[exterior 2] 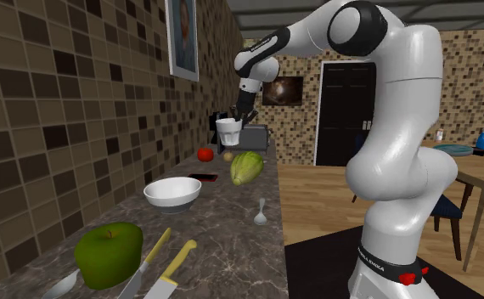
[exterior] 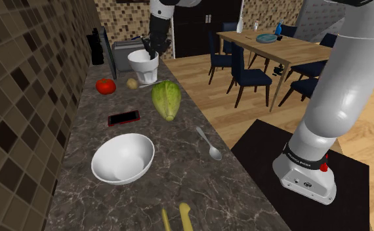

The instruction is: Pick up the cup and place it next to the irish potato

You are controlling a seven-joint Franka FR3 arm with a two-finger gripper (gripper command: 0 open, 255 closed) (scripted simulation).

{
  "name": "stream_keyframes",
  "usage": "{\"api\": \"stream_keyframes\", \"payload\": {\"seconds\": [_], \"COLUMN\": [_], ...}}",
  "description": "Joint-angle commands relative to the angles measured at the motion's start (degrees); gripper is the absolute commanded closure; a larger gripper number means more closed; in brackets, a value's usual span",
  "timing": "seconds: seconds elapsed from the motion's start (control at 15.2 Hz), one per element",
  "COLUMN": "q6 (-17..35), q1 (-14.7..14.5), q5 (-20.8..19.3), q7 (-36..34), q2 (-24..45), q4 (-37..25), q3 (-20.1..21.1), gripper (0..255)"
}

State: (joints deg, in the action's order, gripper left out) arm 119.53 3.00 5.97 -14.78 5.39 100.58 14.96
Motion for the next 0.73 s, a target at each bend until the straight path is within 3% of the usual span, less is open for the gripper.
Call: {"api": "stream_keyframes", "payload": {"seconds": [0.0, 0.4, 0.53, 0.59, 0.66], "q6": [-1.17, -8.44, -12.50, -16.54, -15.44], "q1": [0.02, -0.92, -1.75, -2.67, -2.55], "q5": [-1.32, -4.68, -5.77, -6.60, -6.47], "q7": [-0.01, 0.36, 0.56, 0.74, 0.83], "q2": [4.94, 20.79, 27.60, 33.66, 33.20], "q4": [-5.98, -28.69, -39.47, -49.53, -47.97], "q3": [-0.27, -1.46, -1.96, -2.34, -2.39], "gripper": [255, 255, 255, 255, 255]}}
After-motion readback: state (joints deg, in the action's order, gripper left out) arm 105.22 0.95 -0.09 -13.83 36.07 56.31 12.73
